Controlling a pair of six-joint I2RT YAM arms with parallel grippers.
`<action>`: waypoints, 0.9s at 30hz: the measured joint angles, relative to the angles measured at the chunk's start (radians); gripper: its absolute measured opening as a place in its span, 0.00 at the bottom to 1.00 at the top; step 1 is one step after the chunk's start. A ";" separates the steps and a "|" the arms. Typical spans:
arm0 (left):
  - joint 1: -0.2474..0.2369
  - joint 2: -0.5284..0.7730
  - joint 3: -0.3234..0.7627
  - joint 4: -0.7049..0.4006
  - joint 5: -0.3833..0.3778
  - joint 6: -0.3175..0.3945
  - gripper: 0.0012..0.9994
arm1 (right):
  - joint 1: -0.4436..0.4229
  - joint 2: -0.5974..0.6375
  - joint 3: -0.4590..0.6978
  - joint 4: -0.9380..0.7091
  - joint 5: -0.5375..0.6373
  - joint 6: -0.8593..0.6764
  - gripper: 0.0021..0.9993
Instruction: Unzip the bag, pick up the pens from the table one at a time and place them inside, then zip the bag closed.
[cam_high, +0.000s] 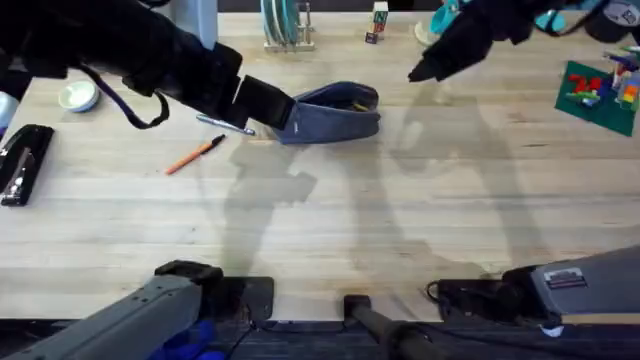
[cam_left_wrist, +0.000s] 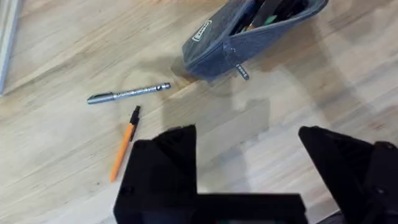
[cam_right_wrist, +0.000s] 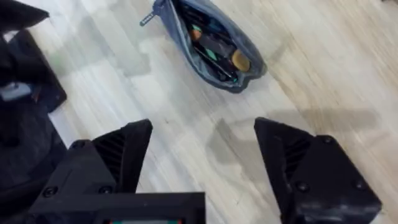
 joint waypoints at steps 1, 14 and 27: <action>0.000 0.000 0.000 0.000 0.000 0.000 1.00 | -0.020 -0.055 -0.069 0.036 0.001 0.015 1.00; 0.000 0.000 0.000 -0.006 0.000 0.000 1.00 | -0.027 -0.444 -0.411 0.119 0.095 0.092 1.00; 0.000 0.000 0.000 0.003 -0.048 -0.043 1.00 | -0.027 -0.522 -0.447 0.119 0.098 0.102 1.00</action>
